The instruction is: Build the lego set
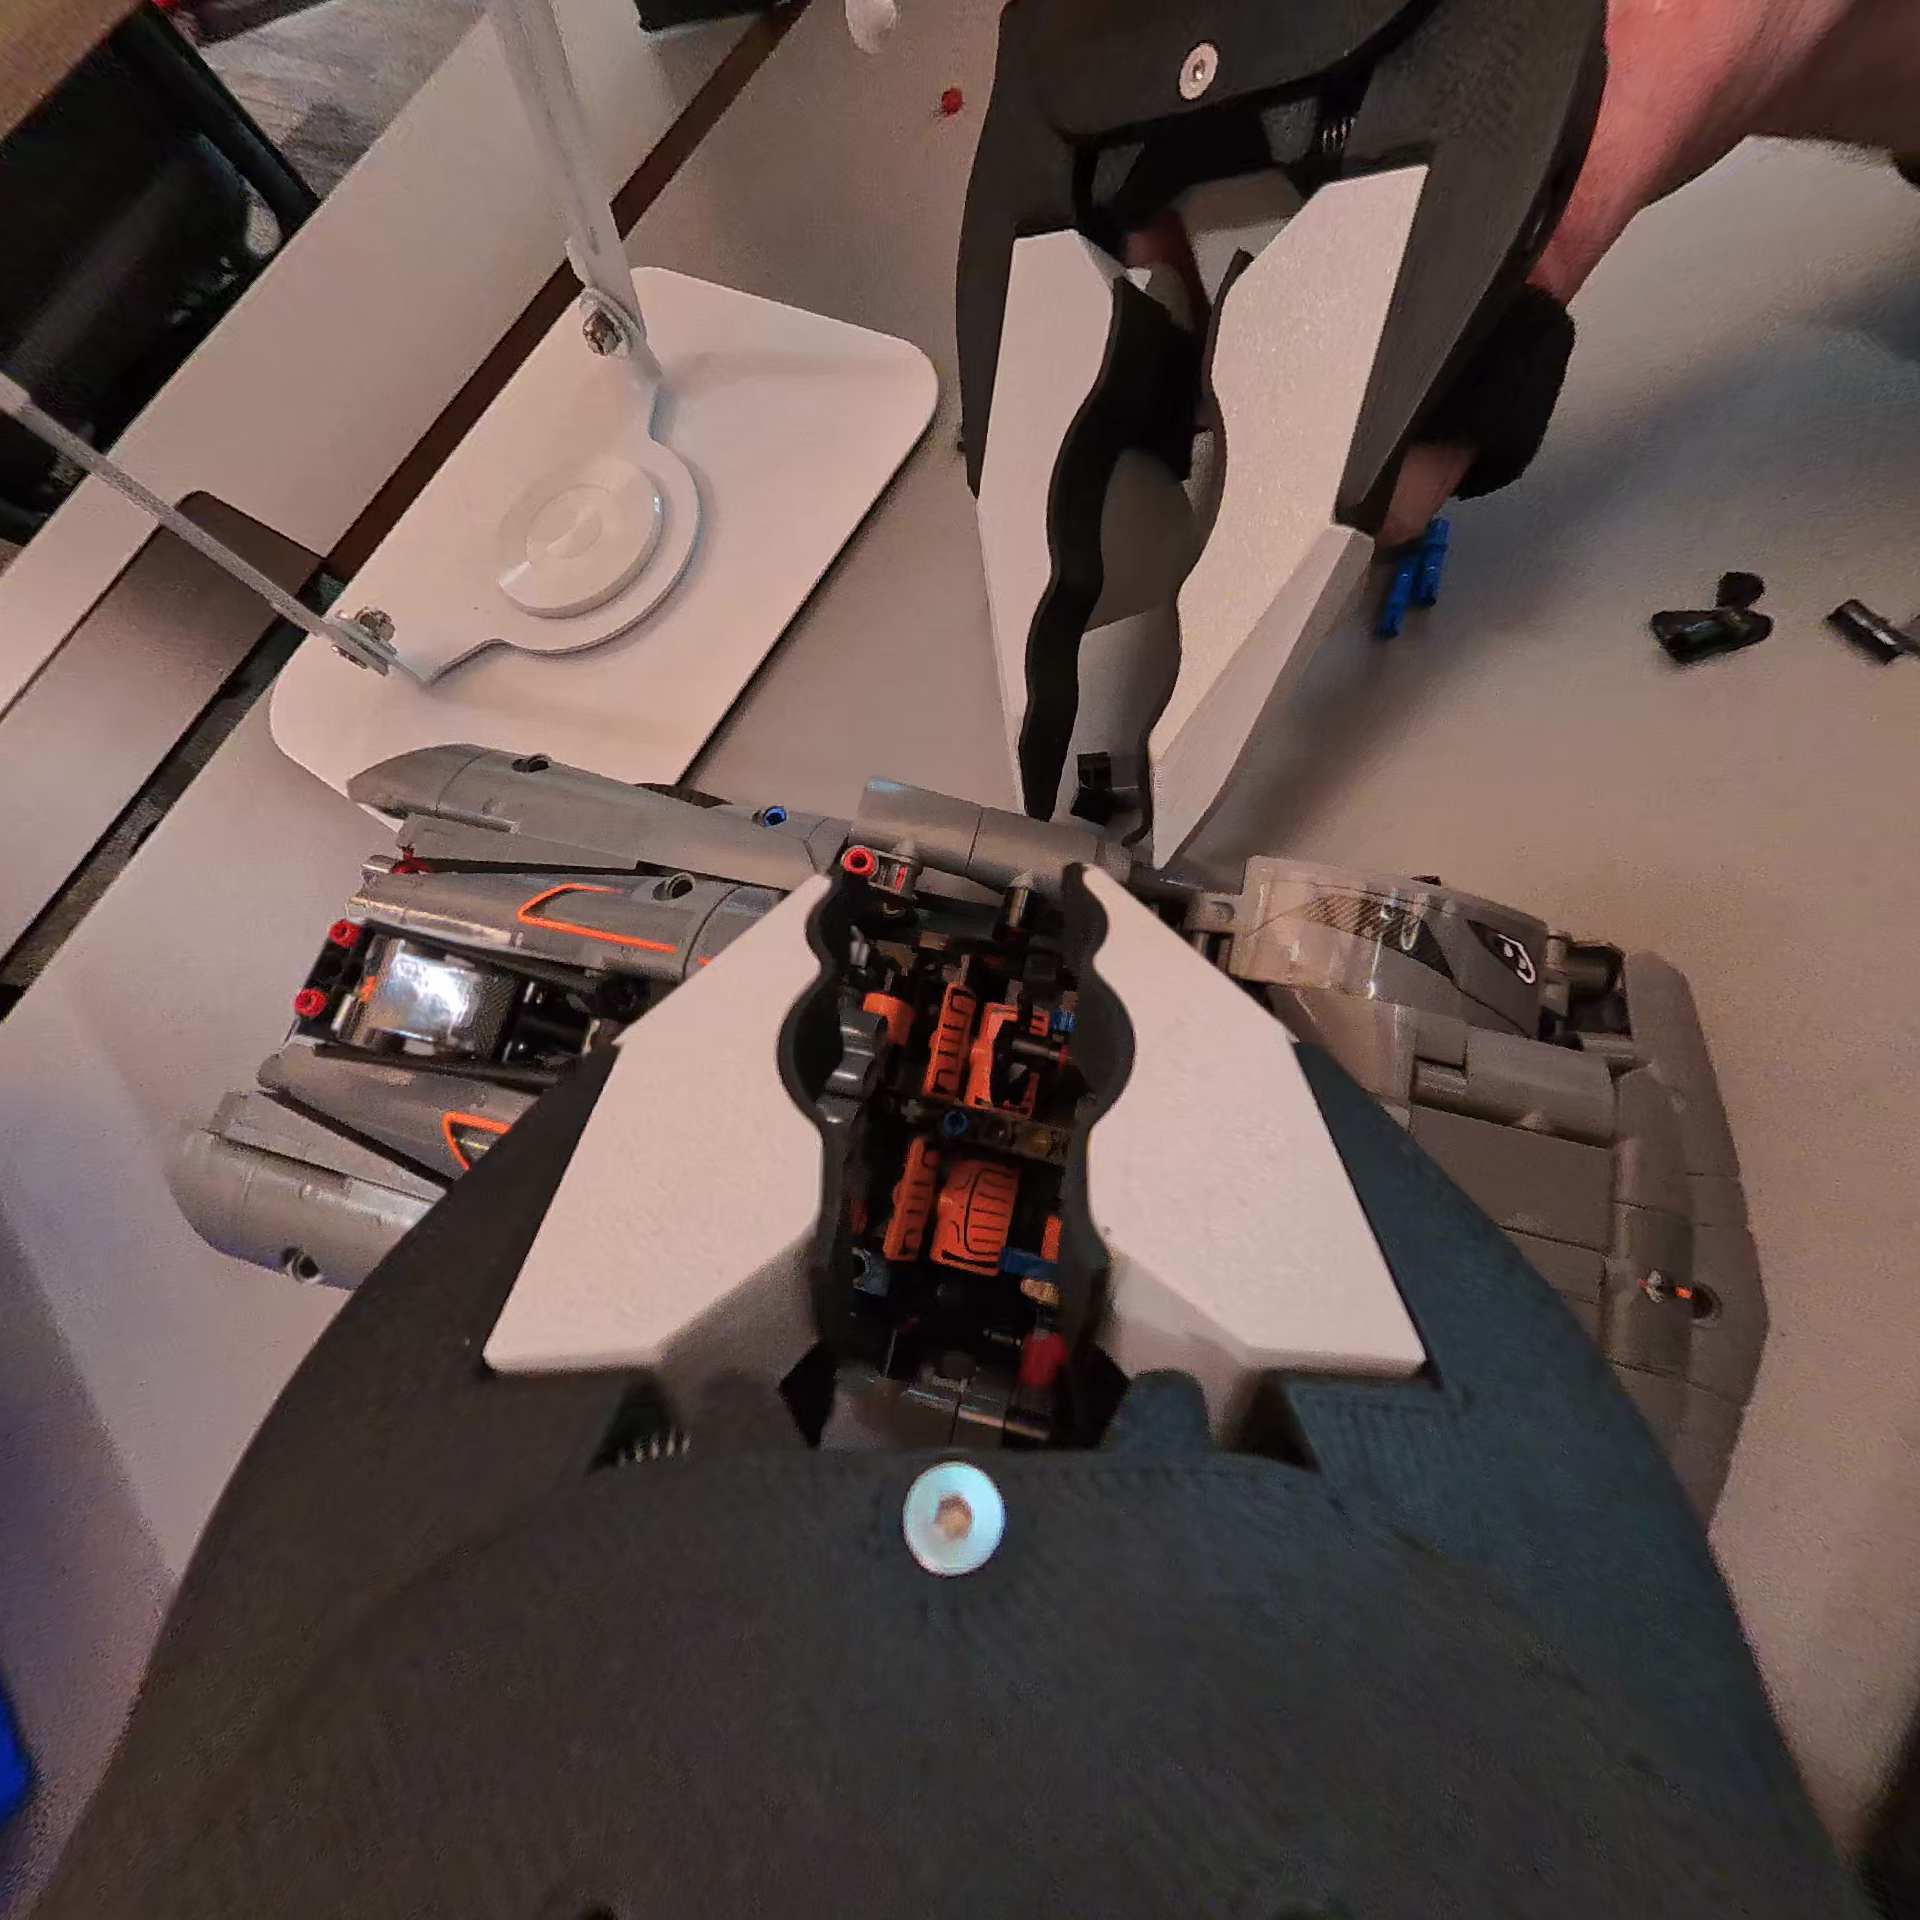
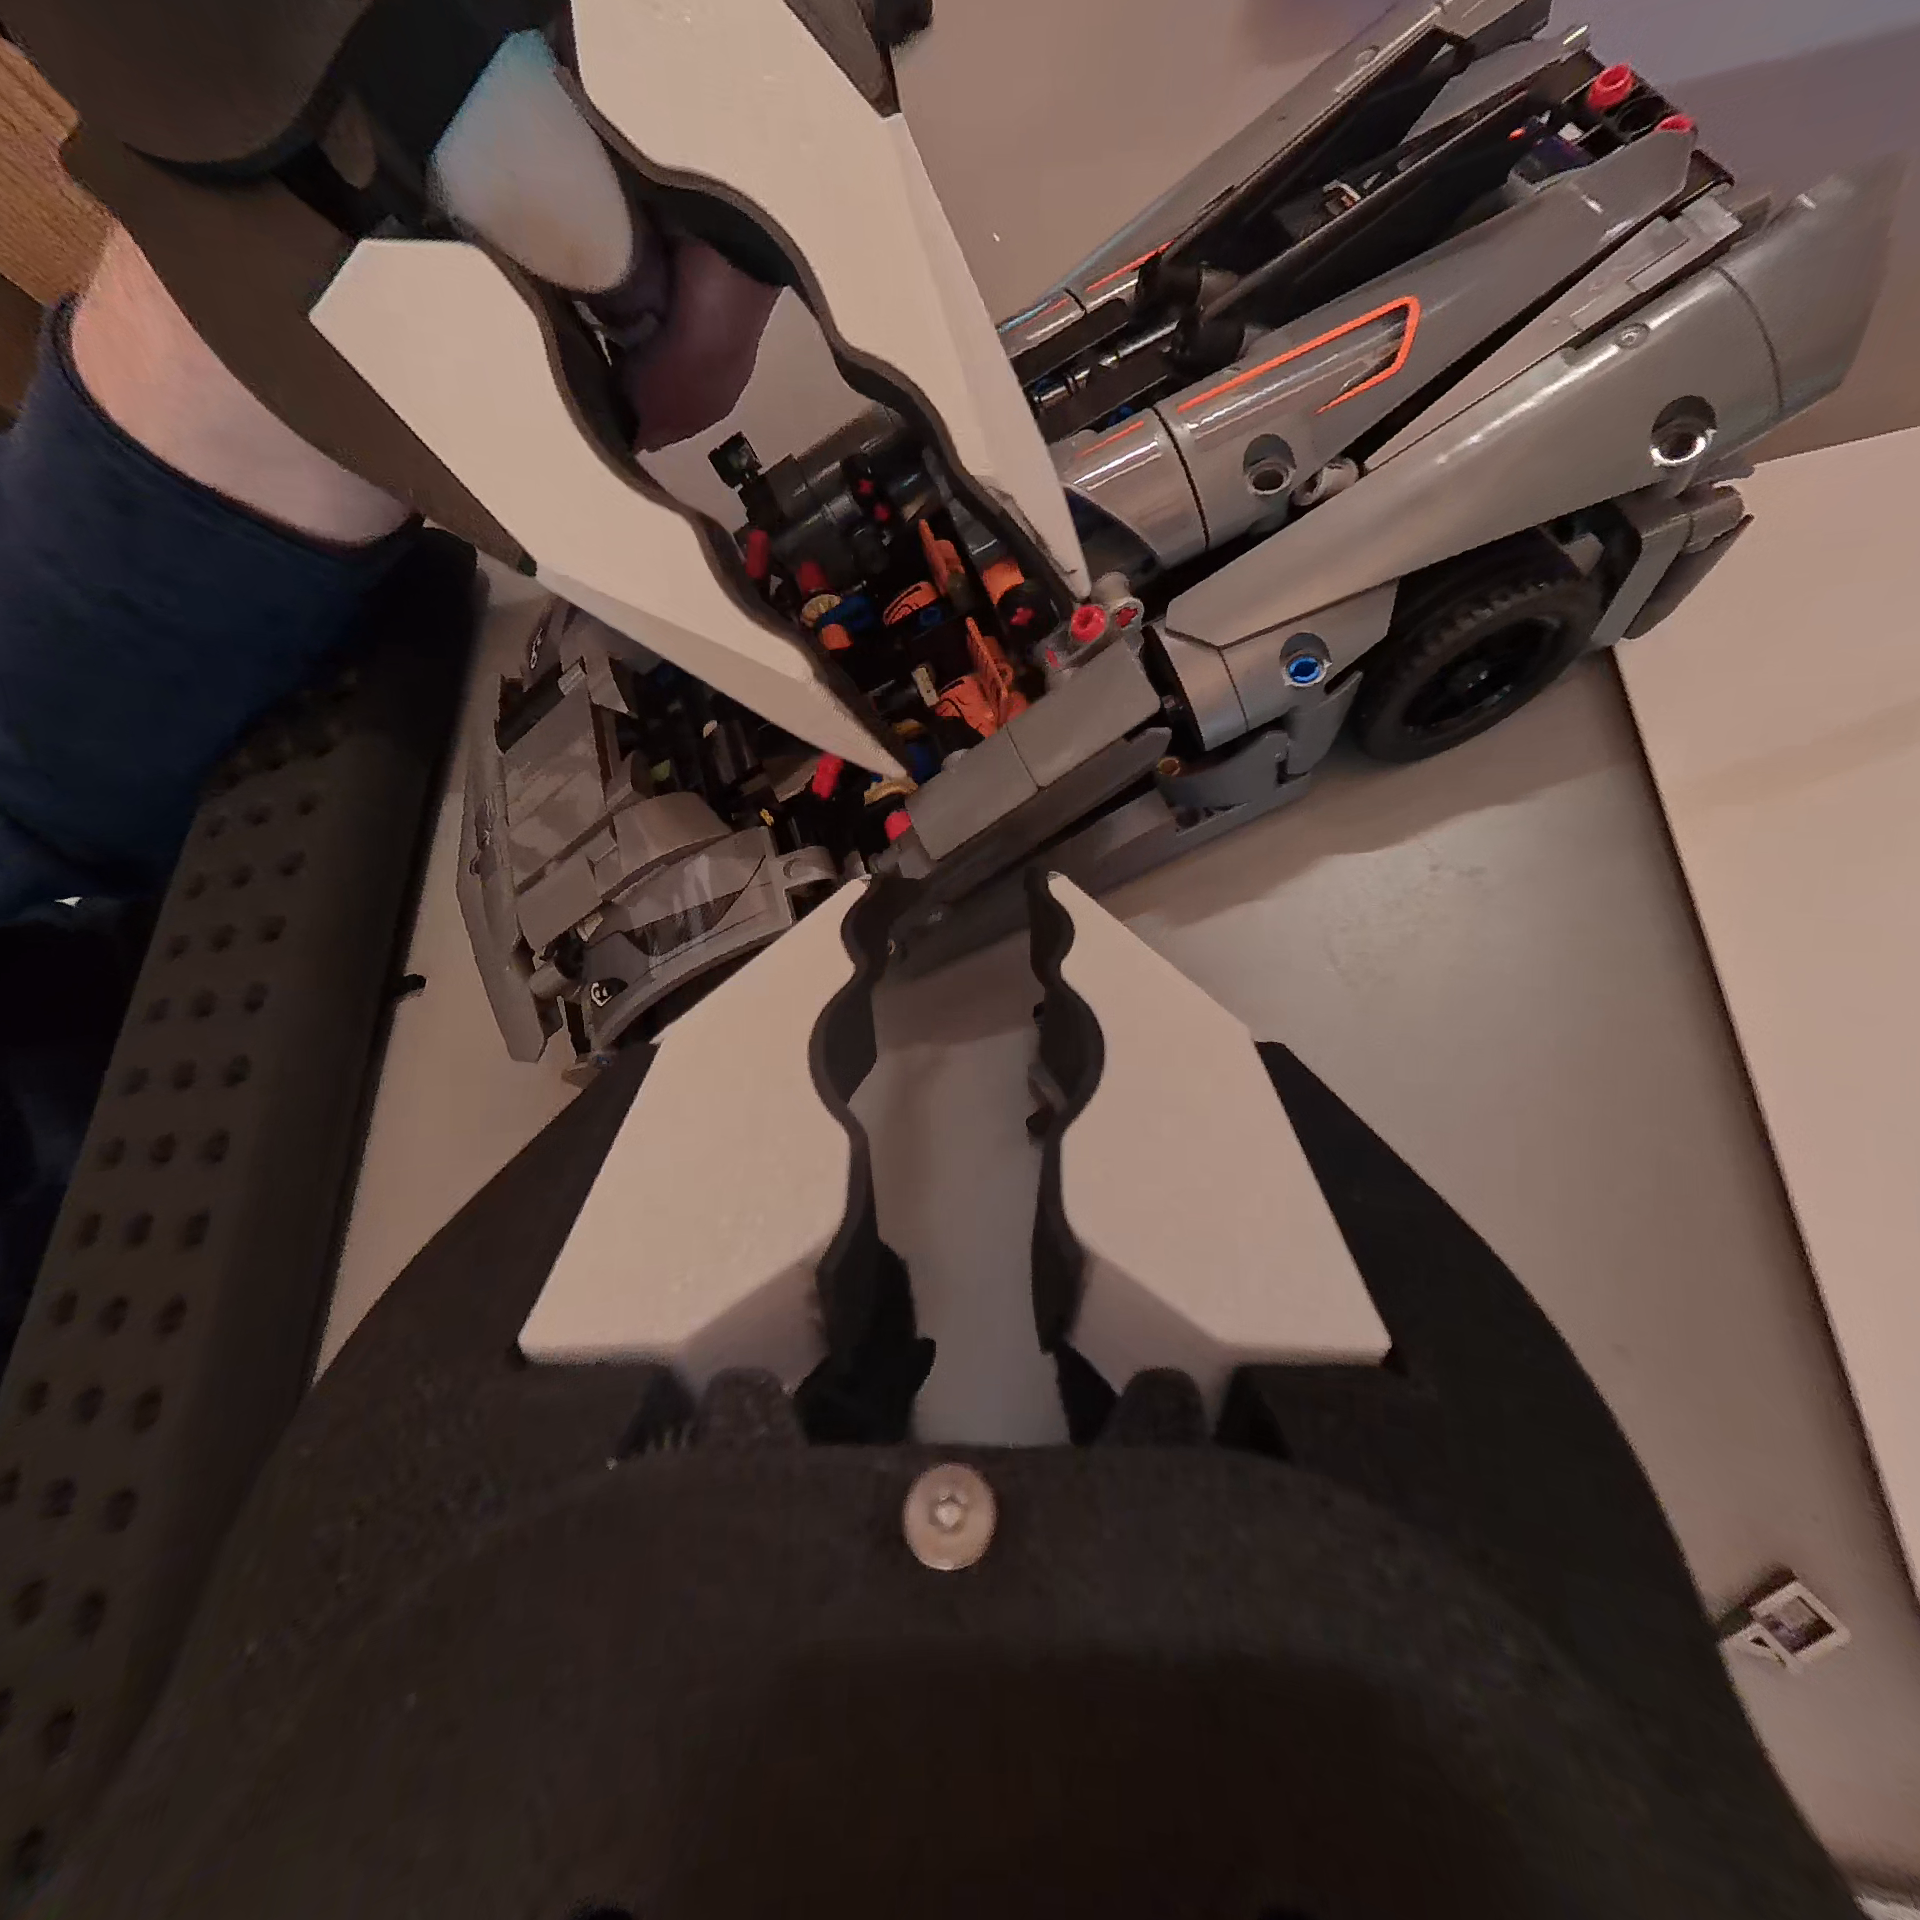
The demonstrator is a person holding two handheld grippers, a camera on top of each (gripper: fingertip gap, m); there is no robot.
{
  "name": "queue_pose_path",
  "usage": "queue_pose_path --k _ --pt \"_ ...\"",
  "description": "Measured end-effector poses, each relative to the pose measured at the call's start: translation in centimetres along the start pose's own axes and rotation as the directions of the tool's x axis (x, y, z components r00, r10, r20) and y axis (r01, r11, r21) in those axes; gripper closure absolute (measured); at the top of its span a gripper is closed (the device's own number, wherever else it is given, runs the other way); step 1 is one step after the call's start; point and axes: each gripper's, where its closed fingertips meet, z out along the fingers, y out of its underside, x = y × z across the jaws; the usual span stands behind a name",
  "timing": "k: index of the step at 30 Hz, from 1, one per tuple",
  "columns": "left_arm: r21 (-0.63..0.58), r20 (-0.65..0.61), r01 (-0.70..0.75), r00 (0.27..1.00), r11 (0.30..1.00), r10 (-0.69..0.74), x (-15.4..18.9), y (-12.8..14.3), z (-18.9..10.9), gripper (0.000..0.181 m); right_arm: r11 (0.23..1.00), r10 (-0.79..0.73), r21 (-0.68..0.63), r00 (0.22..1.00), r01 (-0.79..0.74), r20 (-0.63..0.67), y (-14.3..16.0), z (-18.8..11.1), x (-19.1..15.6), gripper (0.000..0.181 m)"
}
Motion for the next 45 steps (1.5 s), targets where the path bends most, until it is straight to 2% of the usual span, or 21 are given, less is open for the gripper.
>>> queue_pose_path --k 10,18,26,31,37,45 --pt "-0.051 0.047 -0.085 0.995 0.995 0.088 0.0 0.3 0.6 0.121 1.000 -0.014 -0.019 1.000 0.014 0.006 0.3 0.5 -0.3 0.157" --pt "-0.058 0.090 -0.116 0.989 0.992 0.121 -0.6 0.1 0.4 0.123 1.000 0.007 0.025 1.000 -0.007 -0.014 -0.4 0.3 0.1 0.156" --pt "-0.095 0.061 -0.168 0.983 0.981 0.174 -0.8 0.1 0.8 0.124 0.997 0.040 0.058 0.999 -0.040 0.002 -0.6 0.6 0.1 0.160" --pt "-0.042 0.056 -0.129 0.990 0.991 0.132 -1.3 -0.1 -0.2 0.127 0.997 0.040 0.063 0.999 -0.040 0.001 -0.7 0.6 0.1 0.162" --pt "0.145 0.092 -0.019 0.996 0.989 0.006 -3.2 -1.8 -3.9 0.132 0.997 0.042 0.065 0.999 -0.042 0.002 -0.7 0.6 0.1 0.161" --pt "0.130 0.110 -0.006 0.994 0.992 -0.008 -3.7 -1.1 -4.0 0.132 0.997 0.043 0.069 0.999 -0.043 0.006 -0.7 0.6 0.0 0.162"
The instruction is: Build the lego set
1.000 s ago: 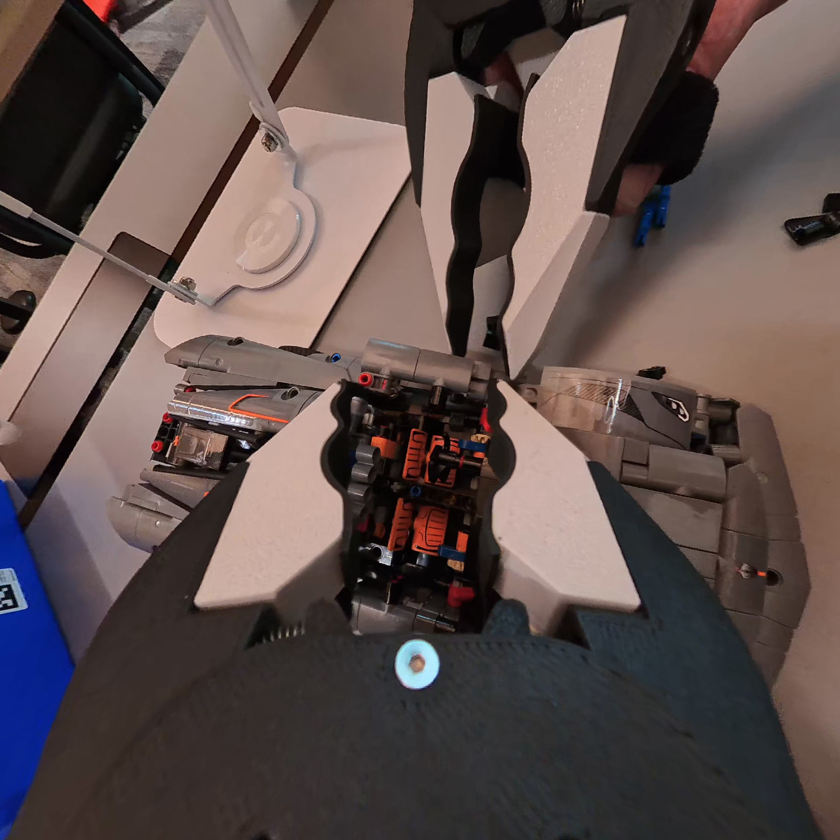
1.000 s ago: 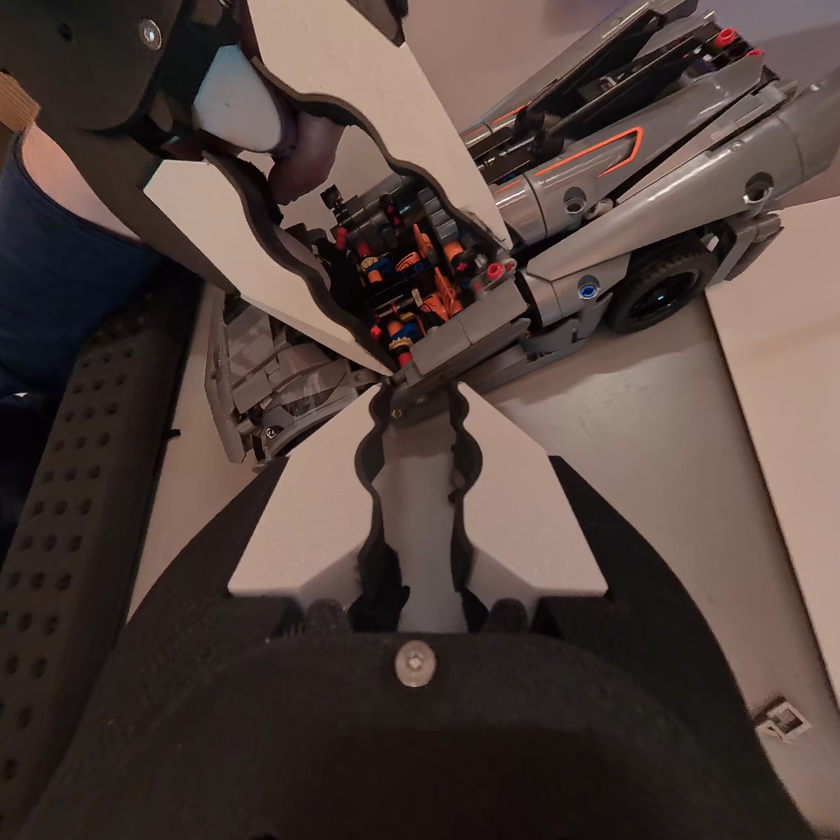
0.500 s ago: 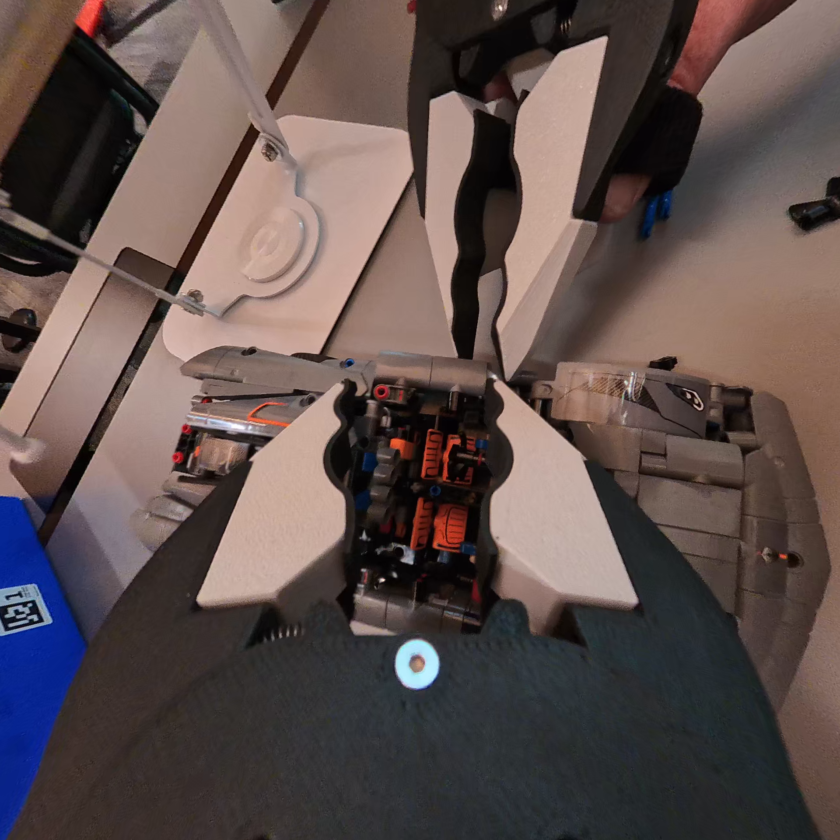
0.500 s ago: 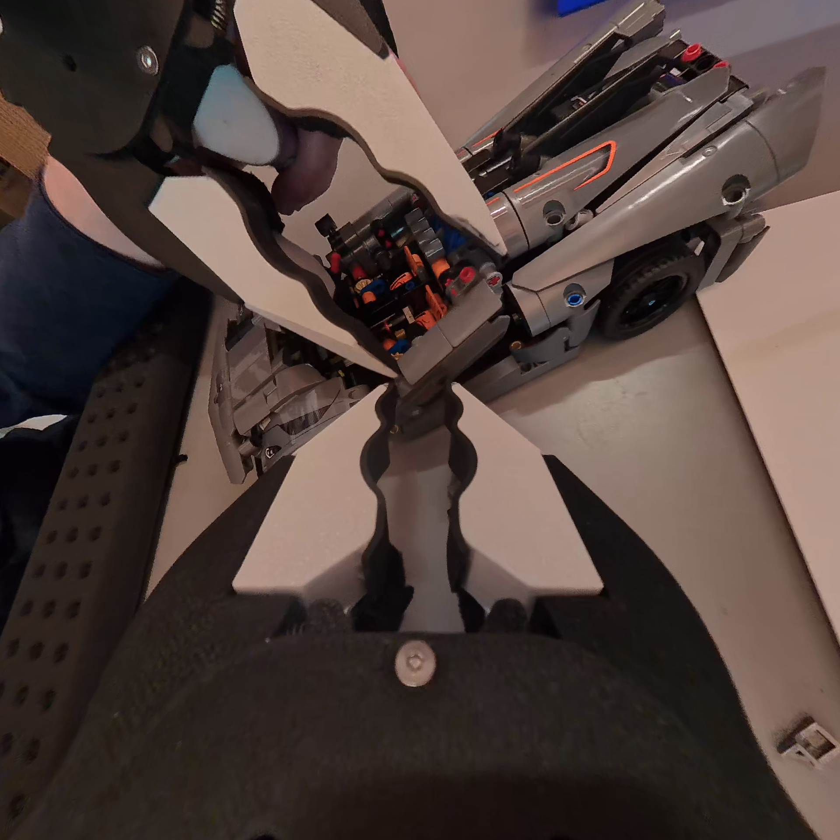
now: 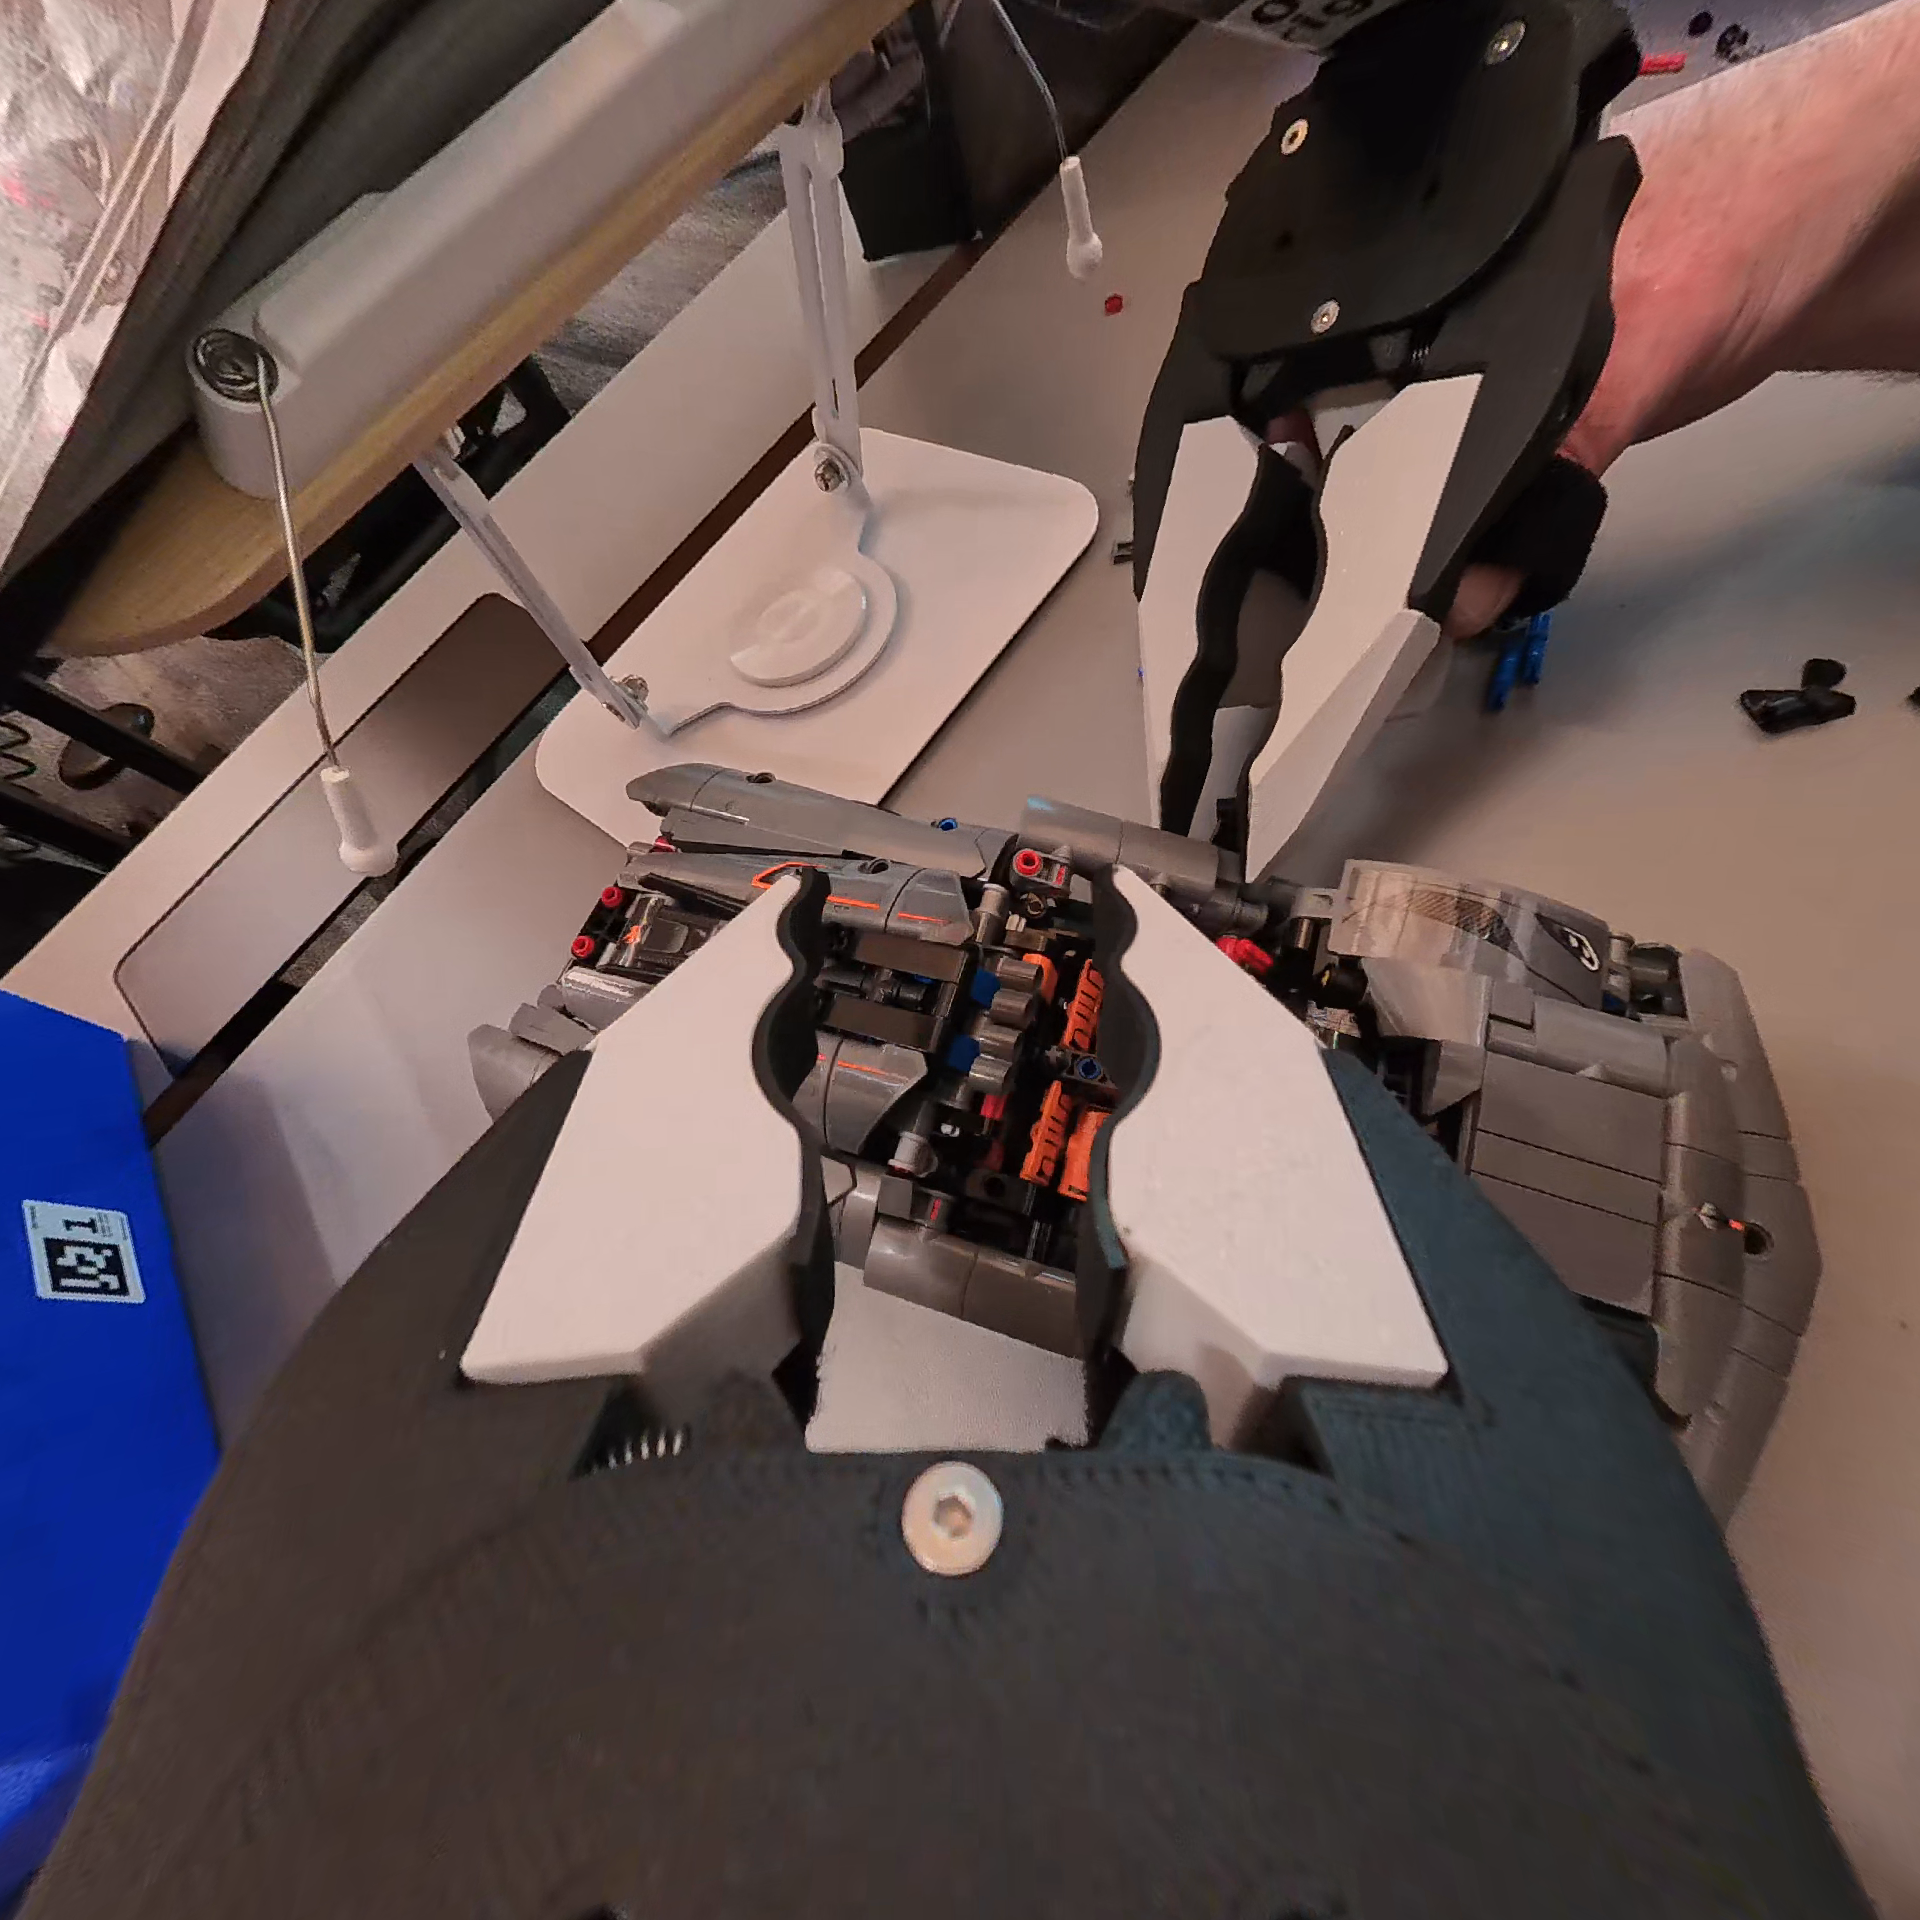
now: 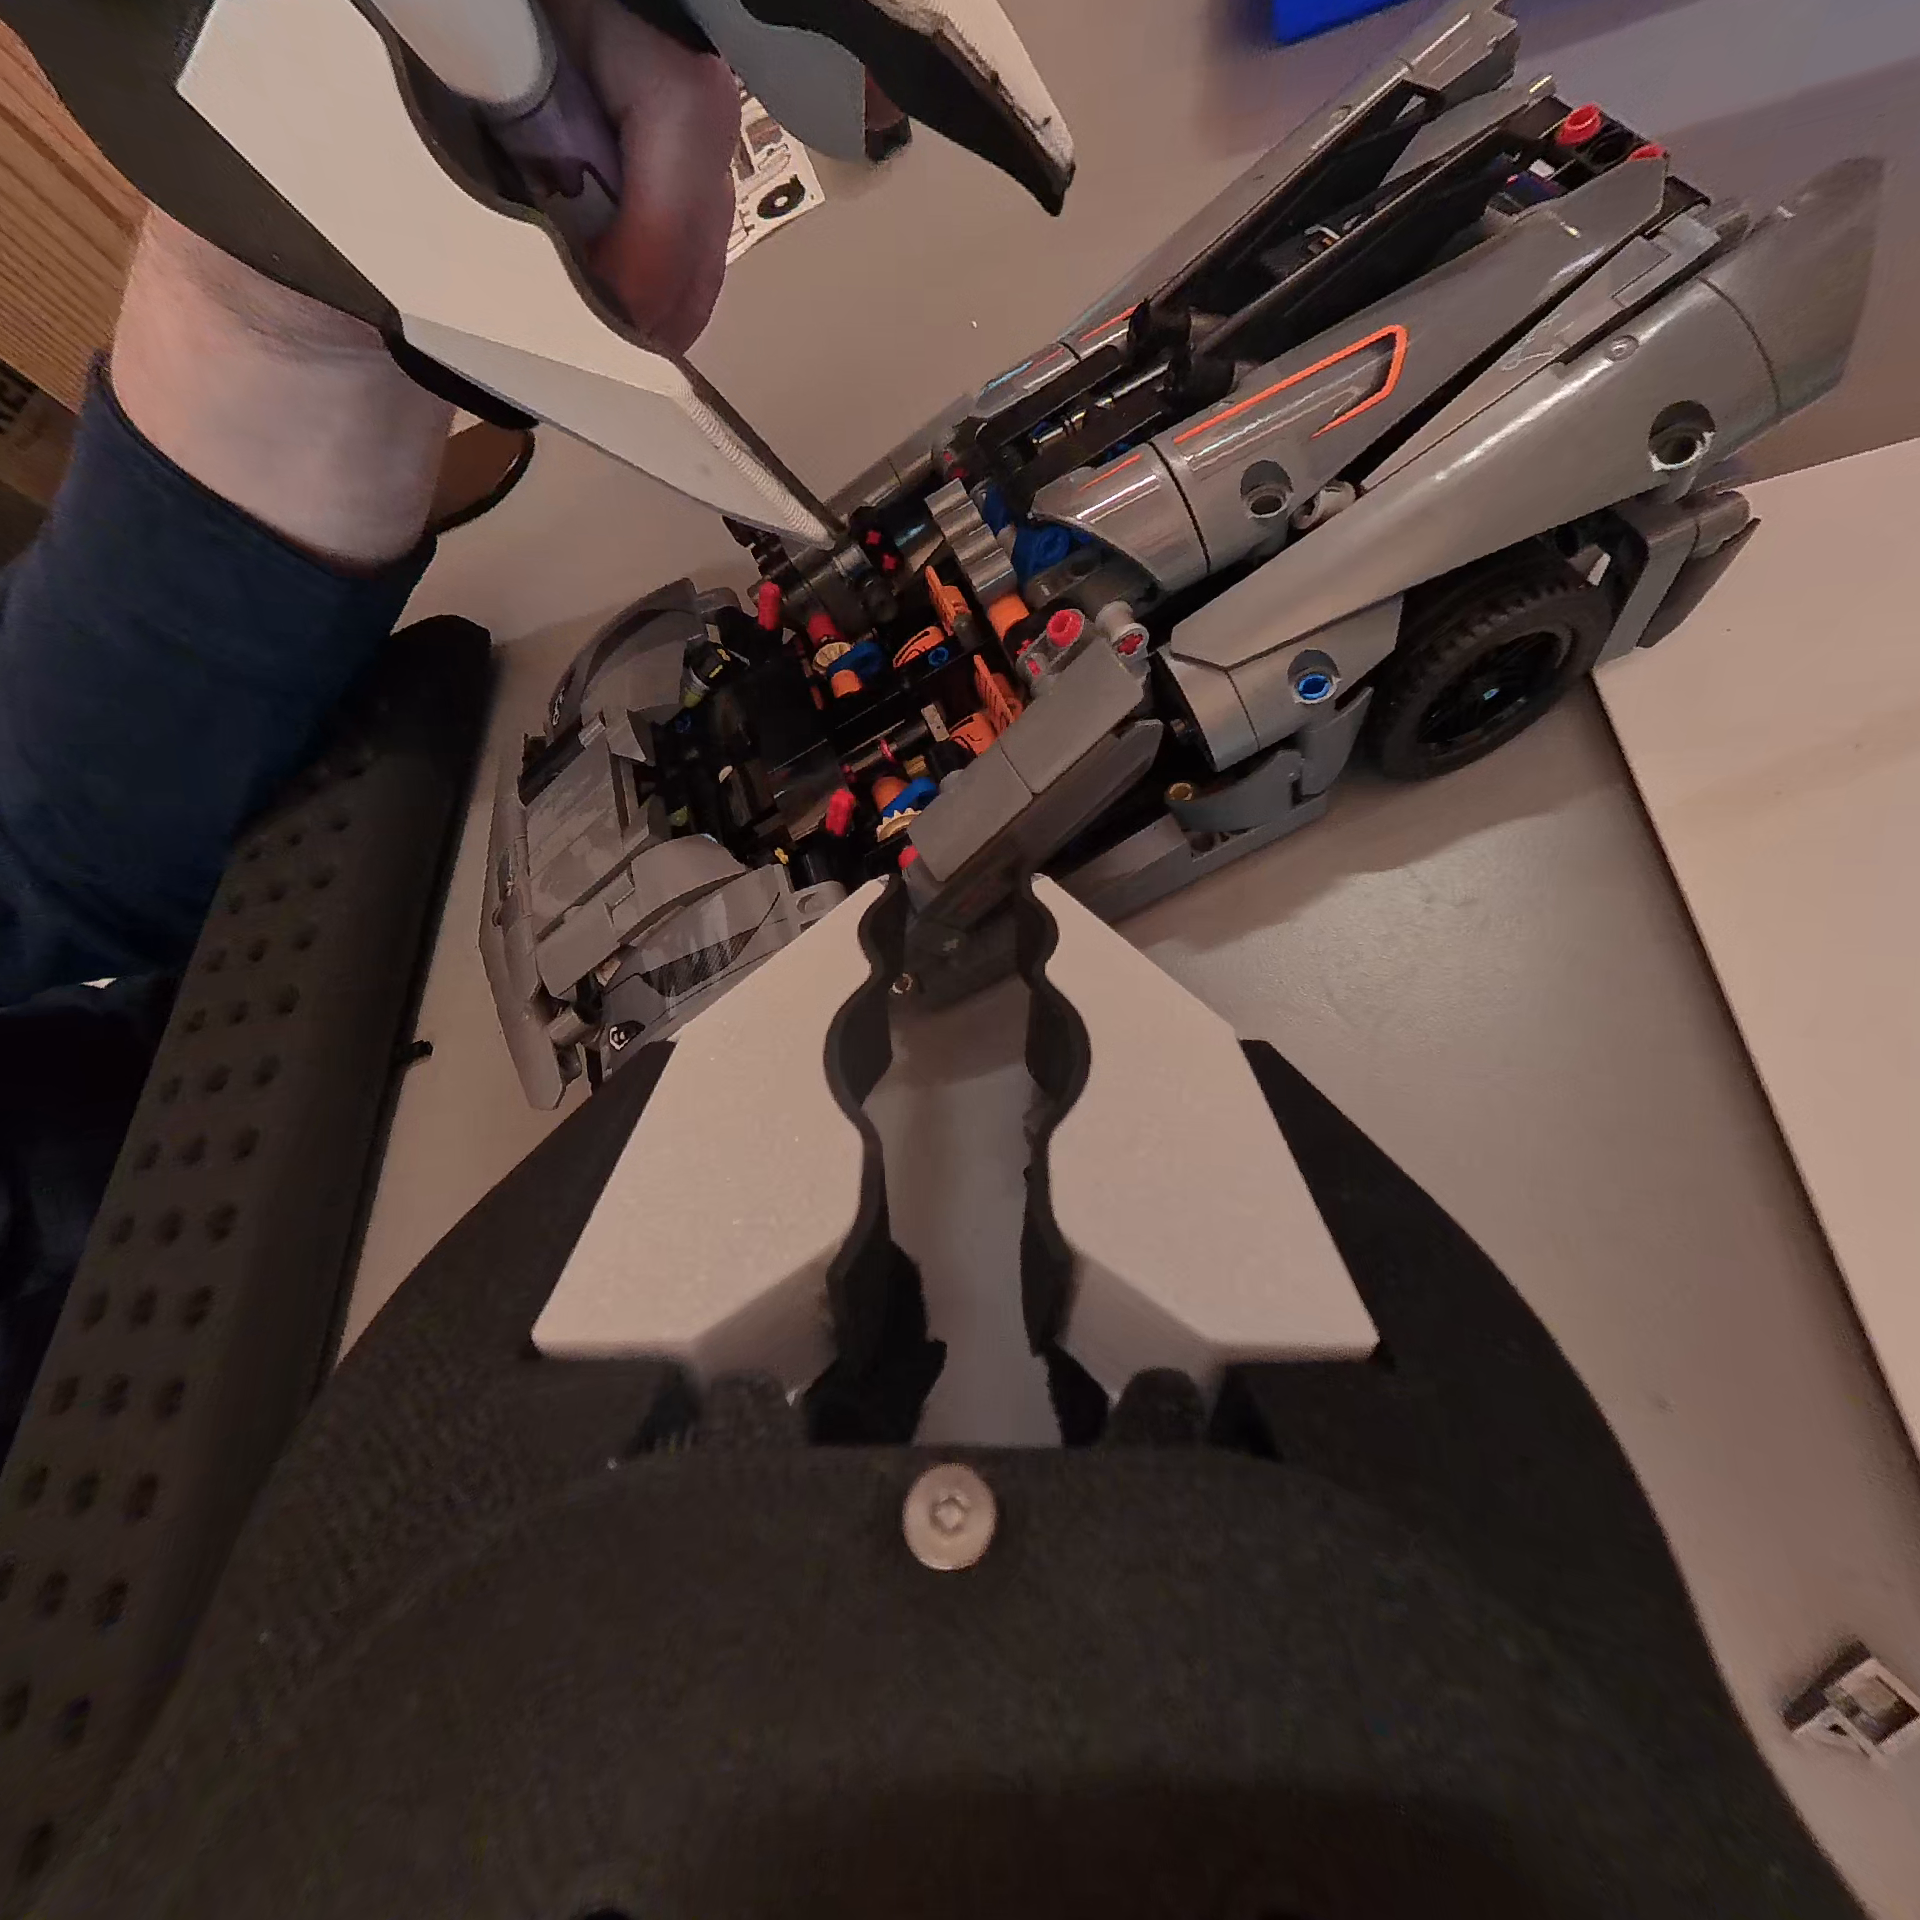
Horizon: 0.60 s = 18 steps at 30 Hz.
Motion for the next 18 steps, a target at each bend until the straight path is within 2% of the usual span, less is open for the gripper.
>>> queue_pose_path --k 11,18 --pt "-0.021 -0.035 -0.017 0.999 1.000 0.016 0.9 0.3 0.4 0.128 1.000 -0.008 0.007 1.000 0.008 0.018 -0.1 -0.1 -0.2 0.164" --pt "-0.080 -0.066 -0.122 0.991 0.989 0.117 2.8 0.6 1.6 0.118 1.000 -0.006 0.011 1.000 0.006 0.026 -0.1 -0.1 -0.2 0.164"
